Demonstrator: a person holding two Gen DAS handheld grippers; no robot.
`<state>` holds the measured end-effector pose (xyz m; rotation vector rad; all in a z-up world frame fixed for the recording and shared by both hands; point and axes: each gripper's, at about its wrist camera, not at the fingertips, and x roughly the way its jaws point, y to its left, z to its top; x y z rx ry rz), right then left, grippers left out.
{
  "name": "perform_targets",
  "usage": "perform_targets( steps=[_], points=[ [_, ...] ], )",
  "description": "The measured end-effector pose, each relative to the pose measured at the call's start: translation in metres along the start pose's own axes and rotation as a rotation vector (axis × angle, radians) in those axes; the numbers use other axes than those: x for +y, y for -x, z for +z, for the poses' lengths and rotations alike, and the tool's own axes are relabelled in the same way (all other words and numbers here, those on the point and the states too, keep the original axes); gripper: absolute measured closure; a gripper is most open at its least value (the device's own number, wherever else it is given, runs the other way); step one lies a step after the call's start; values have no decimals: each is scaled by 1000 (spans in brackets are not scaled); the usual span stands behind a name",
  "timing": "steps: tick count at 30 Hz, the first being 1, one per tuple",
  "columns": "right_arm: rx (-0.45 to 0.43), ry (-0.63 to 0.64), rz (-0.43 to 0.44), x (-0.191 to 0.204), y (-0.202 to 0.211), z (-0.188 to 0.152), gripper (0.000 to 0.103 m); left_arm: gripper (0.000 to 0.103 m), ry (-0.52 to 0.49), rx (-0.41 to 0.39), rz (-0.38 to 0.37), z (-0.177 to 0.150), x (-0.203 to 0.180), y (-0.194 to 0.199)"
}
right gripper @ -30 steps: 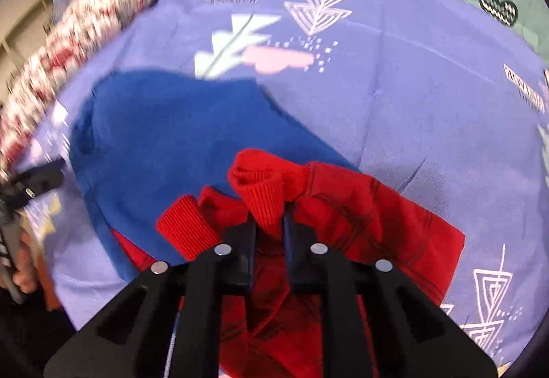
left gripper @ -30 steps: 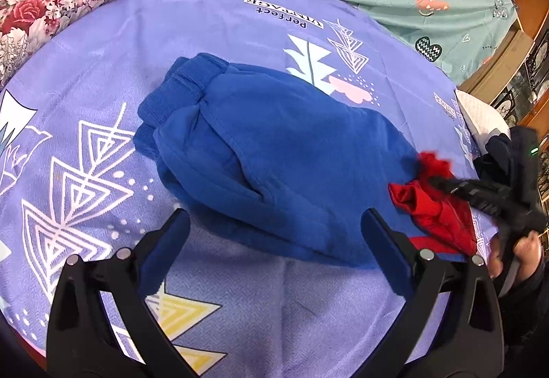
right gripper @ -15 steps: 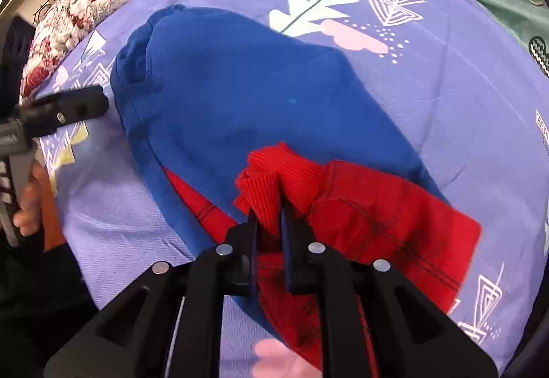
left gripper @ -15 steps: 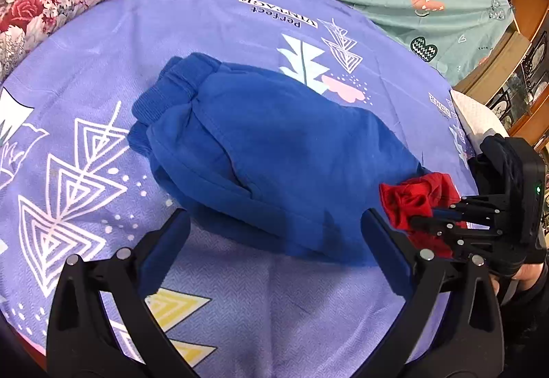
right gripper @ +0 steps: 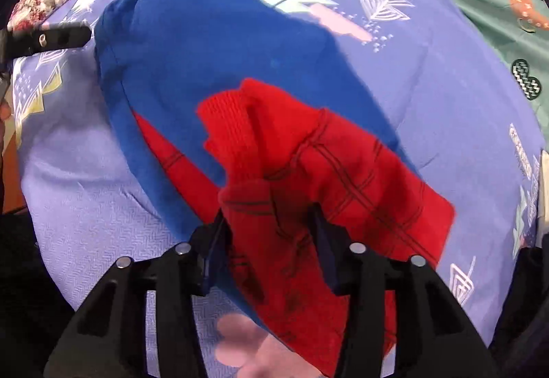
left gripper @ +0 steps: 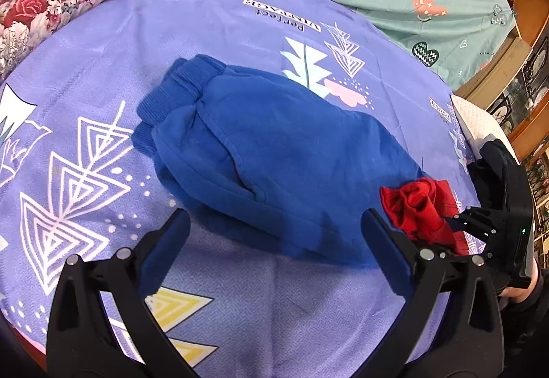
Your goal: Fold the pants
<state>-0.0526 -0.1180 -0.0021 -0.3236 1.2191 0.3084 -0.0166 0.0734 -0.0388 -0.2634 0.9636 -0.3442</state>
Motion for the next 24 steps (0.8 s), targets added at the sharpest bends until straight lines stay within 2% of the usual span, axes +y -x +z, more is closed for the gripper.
perform_targets(
  steps=[2, 3, 7, 10, 13, 15, 17, 21, 24],
  points=[
    [-15, -47, -2, -10, 3, 3, 87, 2, 4, -10, 4, 1, 2, 3],
    [-42, -72, -15, -17, 10, 5, 91, 2, 10, -16, 5, 1, 4, 5],
    [-152, -161, -60, -40, 41, 10, 92, 2, 66, -30, -9, 6, 20, 12],
    [-194, -156, -83, -33, 45, 16, 91, 2, 136, -22, -9, 10, 37, 12],
    [-114, -105, -61, -12, 6, 20, 83, 2, 226, 5, -37, 14, 55, 5],
    [-104, -71, -80, 1, -10, 15, 69, 2, 282, 17, -40, 15, 67, 0],
    [-157, -49, -65, 6, 0, 11, 59, 2, 316, 24, -27, 17, 76, -5],
    [-283, -67, 26, 0, 33, 6, 58, 2, 385, 70, -72, 26, 82, -23],
    [-398, -118, 58, -15, 57, -1, 55, 2, 383, 87, -98, 35, 75, -37]
  ],
)
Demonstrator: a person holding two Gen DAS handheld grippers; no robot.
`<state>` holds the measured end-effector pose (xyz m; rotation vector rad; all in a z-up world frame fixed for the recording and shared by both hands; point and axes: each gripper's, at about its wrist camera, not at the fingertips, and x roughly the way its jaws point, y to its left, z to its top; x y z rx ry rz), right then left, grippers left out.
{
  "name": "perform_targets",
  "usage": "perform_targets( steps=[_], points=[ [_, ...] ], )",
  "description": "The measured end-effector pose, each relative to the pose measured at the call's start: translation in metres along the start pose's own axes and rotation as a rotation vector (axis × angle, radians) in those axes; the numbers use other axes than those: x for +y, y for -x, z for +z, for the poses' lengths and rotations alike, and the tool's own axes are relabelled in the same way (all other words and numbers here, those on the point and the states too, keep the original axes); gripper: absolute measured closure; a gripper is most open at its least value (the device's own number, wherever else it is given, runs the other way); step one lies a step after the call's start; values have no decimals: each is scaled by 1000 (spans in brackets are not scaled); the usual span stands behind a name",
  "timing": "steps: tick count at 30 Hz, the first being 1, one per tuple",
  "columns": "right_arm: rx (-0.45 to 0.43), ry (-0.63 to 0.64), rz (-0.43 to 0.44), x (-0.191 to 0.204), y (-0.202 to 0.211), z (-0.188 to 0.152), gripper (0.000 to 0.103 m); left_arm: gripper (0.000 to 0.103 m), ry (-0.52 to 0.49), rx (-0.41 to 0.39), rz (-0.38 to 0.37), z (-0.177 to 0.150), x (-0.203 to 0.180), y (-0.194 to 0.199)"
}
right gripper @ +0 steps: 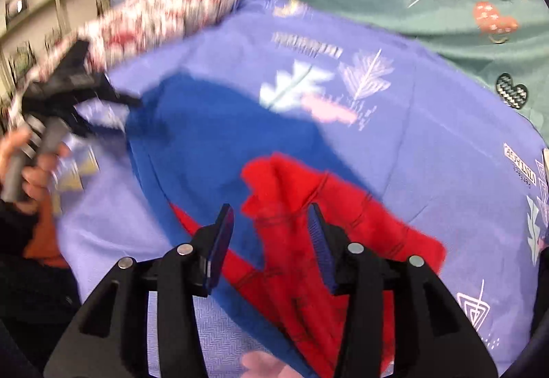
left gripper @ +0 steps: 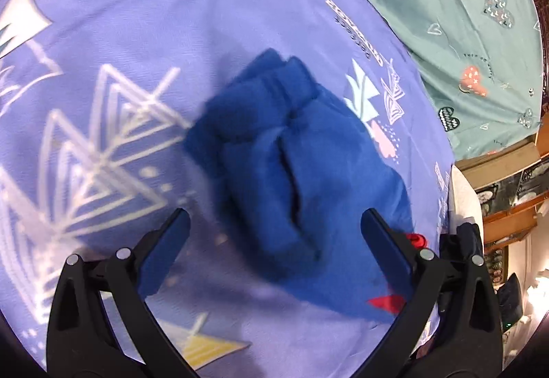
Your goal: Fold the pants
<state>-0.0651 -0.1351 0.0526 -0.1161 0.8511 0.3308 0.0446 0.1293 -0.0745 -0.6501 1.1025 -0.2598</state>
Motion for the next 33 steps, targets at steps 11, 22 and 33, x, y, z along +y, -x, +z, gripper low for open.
perform_targets(
  steps=[11, 22, 33],
  points=[
    [-152, -294, 40, -79, -2, -30, 49, 51, 56, 18, -79, 26, 1, -24],
    [-183, -309, 42, -82, 5, -38, 49, 84, 46, -31, -59, 16, -23, -32],
    [-306, -600, 91, -152, 55, -56, 48, 86, -850, -195, 26, -121, -248, 18]
  ],
)
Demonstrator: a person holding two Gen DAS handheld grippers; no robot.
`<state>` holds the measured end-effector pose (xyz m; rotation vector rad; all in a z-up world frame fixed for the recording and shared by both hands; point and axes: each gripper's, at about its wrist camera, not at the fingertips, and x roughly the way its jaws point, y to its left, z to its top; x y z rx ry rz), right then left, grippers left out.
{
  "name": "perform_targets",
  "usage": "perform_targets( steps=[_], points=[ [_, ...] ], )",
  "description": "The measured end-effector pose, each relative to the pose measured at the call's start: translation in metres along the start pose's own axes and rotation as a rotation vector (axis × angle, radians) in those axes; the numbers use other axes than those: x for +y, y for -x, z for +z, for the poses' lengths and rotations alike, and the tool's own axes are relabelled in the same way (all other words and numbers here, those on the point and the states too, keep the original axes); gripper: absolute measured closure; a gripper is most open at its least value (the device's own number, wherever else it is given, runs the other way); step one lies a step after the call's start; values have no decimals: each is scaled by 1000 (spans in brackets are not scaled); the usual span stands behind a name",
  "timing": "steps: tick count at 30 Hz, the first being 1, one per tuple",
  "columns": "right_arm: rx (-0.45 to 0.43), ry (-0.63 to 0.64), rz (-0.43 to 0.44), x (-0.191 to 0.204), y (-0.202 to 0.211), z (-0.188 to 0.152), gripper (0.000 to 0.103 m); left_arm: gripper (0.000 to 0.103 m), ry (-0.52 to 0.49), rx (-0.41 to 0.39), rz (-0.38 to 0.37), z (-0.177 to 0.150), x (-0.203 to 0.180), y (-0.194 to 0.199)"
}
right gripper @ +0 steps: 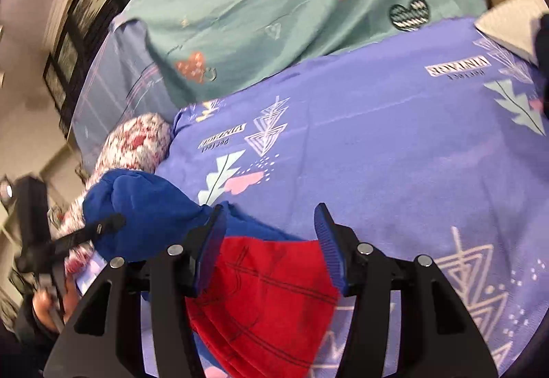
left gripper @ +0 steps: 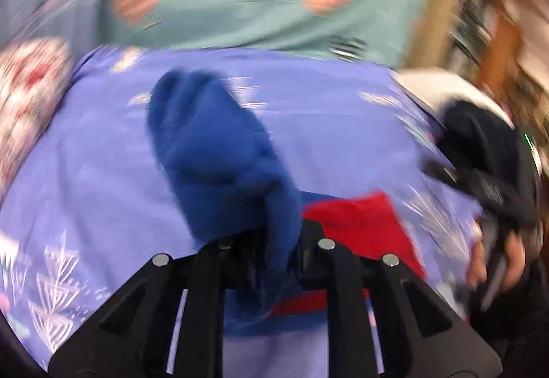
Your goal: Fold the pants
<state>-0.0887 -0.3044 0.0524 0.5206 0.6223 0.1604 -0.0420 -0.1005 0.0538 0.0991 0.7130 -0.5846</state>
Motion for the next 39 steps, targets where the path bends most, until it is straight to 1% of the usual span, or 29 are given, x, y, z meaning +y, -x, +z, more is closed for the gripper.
perform_targets(
  steps=[1, 2, 3, 4, 5, 6, 7, 8, 9, 10, 11, 12, 14, 16, 17, 18, 19, 21, 22, 24, 27, 28, 30, 31, 32, 34, 35, 37, 39],
  points=[
    [1, -44, 9, -11, 9, 4, 45, 81, -62, 25, -30, -3, -23, -7],
    [4, -67, 10, -16, 14, 7, 37, 73, -128, 83, -71, -11, -50, -25],
    [6, -97, 10, -24, 19, 8, 24, 65, -161, 143, -104, -19, -64, -44],
    [12, -114, 9, -28, 22, 8, 18, 63, -178, 189, -122, -26, -70, -57],
    [38, -139, 9, -33, 23, 5, 6, 63, -196, 271, -149, -37, -78, -78],
    [77, -164, 12, -38, 21, 1, 5, 63, -204, 326, -158, -44, -81, -89],
    [125, -185, 30, -40, 17, -4, 5, 63, -201, 336, -159, -46, -81, -90],
    [172, -196, 47, -41, 13, -8, 4, 58, -192, 325, -177, -44, -79, -85],
    [214, -203, 58, -40, 8, -12, 4, 41, -174, 319, -208, -40, -75, -77],
    [236, -203, 68, -39, 6, -15, 4, 28, -144, 308, -247, -36, -69, -64],
    [275, -199, 75, -35, 1, -19, 4, 7, -120, 280, -265, -31, -65, -53],
    [312, -199, 84, -31, -3, -21, 4, 3, -104, 243, -269, -23, -66, -43],
    [361, -191, 120, -20, -10, -25, 4, 2, -100, 194, -287, -19, -55, -21],
    [384, -156, 93, -10, -17, -26, 4, 2, -93, 187, -269, -21, -45, -17],
    [406, -131, 51, -6, -25, -29, 6, 2, -73, 208, -256, -28, -38, -22],
    [432, -118, 21, -3, -32, -31, 31, 2, -50, 235, -254, -33, -32, -31],
    [465, -93, 1, 2, -40, -36, 49, 2, -29, 259, -252, -37, -26, -39],
    [460, -34, -10, 10, -42, -36, 68, 2, 4, 287, -245, -45, -17, -52],
    [419, -19, 1, 15, -31, -30, 74, 2, 20, 291, -256, -49, -14, -51],
    [350, -2, 37, 21, -10, -16, 93, 2, 20, 273, -280, -48, -13, -43],
    [318, 23, -4, 21, 13, -1, 93, 2, -16, 250, -312, -47, -20, -38],
    [329, 23, -28, 17, 12, -1, 92, 2, -16, 263, -318, -48, -22, -44],
    [371, 12, -123, 3, 3, -8, 90, 2, 24, 332, -336, -57, -20, -71],
    [385, 15, -155, -1, -2, -11, 90, 2, 34, 344, -337, -62, -18, -82],
    [402, 15, -177, -4, -6, -17, 90, 2, 29, 315, -320, -63, -20, -81],
    [400, 12, -205, -5, -7, -17, 89, 2, 14, 315, -302, -61, -25, -77],
    [376, 36, -233, 0, -2, -14, 84, 2, 0, 311, -313, -59, -27, -70],
    [324, 78, -209, 18, 8, -3, 77, 2, -11, 288, -329, -57, -26, -56],
    [290, 121, -102, 45, 13, 12, 62, 2, -40, 248, -333, -56, -22, -34]
  ],
)
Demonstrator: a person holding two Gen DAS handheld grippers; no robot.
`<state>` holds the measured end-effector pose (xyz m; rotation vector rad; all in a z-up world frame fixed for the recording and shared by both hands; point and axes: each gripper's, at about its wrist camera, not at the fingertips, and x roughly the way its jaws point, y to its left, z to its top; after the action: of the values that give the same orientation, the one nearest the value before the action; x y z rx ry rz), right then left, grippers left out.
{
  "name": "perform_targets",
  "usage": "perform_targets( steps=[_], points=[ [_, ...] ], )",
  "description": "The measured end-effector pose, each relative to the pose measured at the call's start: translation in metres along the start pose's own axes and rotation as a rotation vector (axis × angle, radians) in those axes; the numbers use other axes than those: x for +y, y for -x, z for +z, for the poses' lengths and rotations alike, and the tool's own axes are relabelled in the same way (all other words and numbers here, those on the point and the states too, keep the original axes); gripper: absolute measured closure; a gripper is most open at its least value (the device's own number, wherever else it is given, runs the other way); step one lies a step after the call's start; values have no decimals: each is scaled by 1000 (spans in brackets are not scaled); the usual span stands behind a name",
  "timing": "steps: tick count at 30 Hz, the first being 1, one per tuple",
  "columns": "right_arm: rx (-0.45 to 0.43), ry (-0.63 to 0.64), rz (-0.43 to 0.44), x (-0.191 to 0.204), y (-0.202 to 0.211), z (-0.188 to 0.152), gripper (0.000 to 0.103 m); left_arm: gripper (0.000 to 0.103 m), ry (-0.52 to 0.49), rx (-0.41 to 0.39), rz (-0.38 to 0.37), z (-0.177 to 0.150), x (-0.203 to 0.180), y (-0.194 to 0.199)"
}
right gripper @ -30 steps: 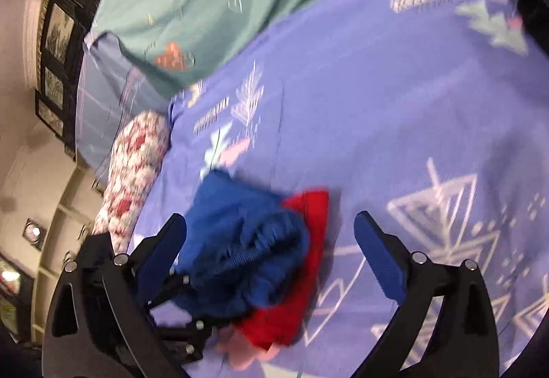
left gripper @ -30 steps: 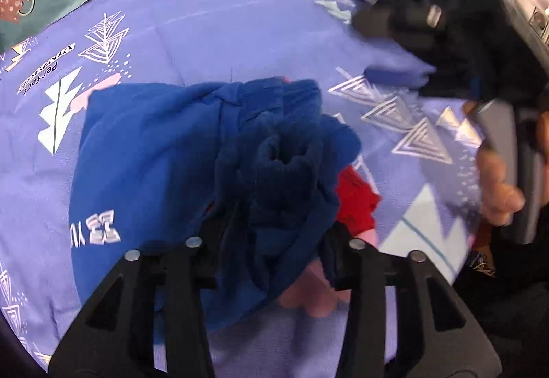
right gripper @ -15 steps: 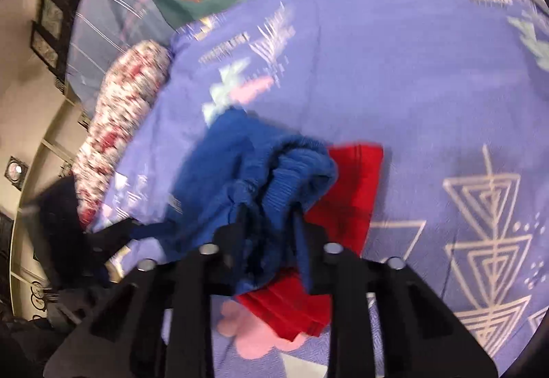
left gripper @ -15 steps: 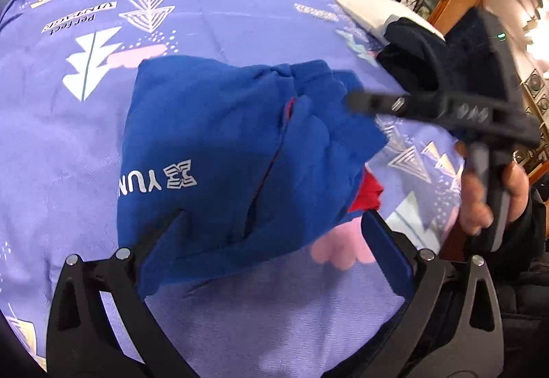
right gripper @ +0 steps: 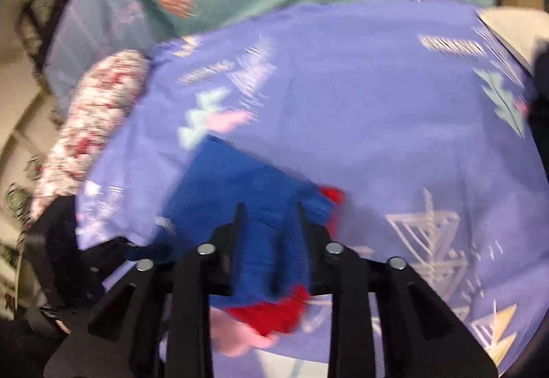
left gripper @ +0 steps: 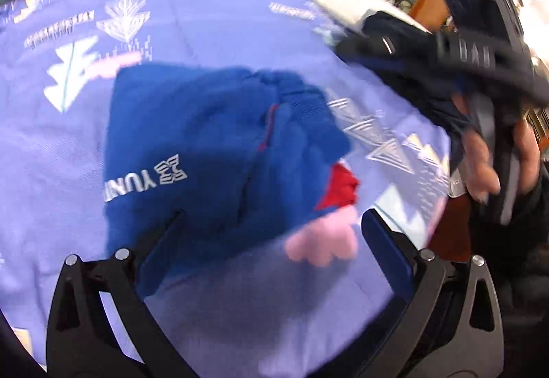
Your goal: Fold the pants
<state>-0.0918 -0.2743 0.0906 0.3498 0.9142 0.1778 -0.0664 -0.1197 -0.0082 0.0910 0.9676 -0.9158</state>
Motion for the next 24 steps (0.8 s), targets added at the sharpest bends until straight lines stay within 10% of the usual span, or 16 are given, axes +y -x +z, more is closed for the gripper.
perform_targets(
  steps=[4, 7, 11, 19, 24],
  points=[
    [58, 72, 37, 27, -26, 19, 50, 2, 79, 64, 35, -13, 24, -8],
    [260, -49, -37, -14, -89, 4, 50, 2, 90, 74, -2, -24, 28, -16],
    [239, -68, 24, -27, -85, -4, 50, 2, 48, 92, 28, -27, 23, -16],
    [297, 110, 184, 77, -112, 50, 44, 2, -6, 102, 71, -34, 12, -21],
    [418, -10, 55, 44, -203, 45, 44, 2, -44, 102, 104, -39, 6, -26]
  ],
)
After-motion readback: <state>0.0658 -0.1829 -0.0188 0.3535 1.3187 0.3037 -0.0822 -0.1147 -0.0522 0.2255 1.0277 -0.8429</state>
